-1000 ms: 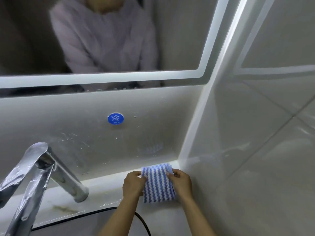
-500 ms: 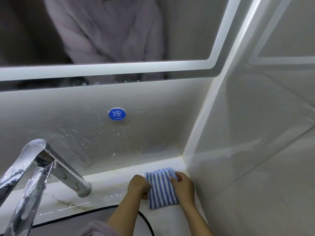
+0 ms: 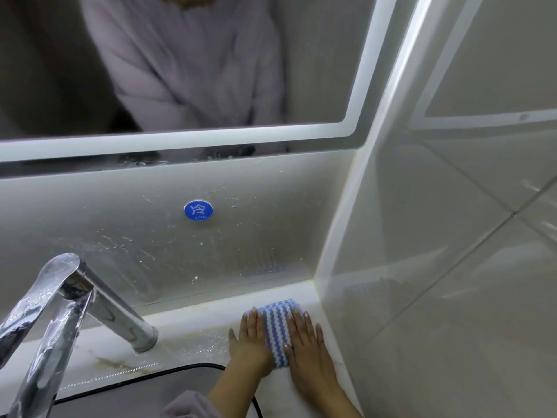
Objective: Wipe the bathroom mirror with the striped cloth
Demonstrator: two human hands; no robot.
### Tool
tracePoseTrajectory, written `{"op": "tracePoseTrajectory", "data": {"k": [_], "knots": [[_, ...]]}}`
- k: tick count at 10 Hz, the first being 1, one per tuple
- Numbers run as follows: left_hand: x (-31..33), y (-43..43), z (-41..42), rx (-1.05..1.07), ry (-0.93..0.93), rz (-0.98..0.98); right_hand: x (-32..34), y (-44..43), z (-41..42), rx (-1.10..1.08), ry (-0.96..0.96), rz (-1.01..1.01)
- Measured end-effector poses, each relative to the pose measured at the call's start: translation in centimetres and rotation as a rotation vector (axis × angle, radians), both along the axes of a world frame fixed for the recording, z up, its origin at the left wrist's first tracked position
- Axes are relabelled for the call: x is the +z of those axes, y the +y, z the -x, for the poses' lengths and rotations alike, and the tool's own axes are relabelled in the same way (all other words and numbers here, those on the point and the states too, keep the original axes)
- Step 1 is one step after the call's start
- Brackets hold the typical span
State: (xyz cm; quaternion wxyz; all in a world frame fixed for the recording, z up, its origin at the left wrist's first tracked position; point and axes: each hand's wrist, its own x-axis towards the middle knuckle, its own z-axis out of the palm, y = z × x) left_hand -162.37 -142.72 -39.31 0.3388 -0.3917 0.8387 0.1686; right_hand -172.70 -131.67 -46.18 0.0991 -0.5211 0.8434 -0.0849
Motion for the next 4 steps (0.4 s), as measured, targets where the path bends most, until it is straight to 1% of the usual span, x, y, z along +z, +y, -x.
{"op": "tracePoseTrajectory", "data": {"k": [1, 2, 3, 4], "knots": [[-0.8, -0.5, 0.1, -0.07, -0.155, 0.029, -0.5, -0.1, 0.3, 0.027, 0.102, -0.014], [-0.9, -0.6, 0.3, -0.092, -0.199, 0.056, -0.9, -0.2, 0.3, 0.019, 0.107, 0.009], [-1.1, -0.9, 0.4, -0.114, -0.197, 0.059, -1.1, -0.5, 0.5, 0.032, 0.075, 0.028], [0.1, -0.7, 0.2, -0.098, -0.127, 0.073, -1.4, -1.2, 0.6, 0.052, 0.159, 0.123]]}}
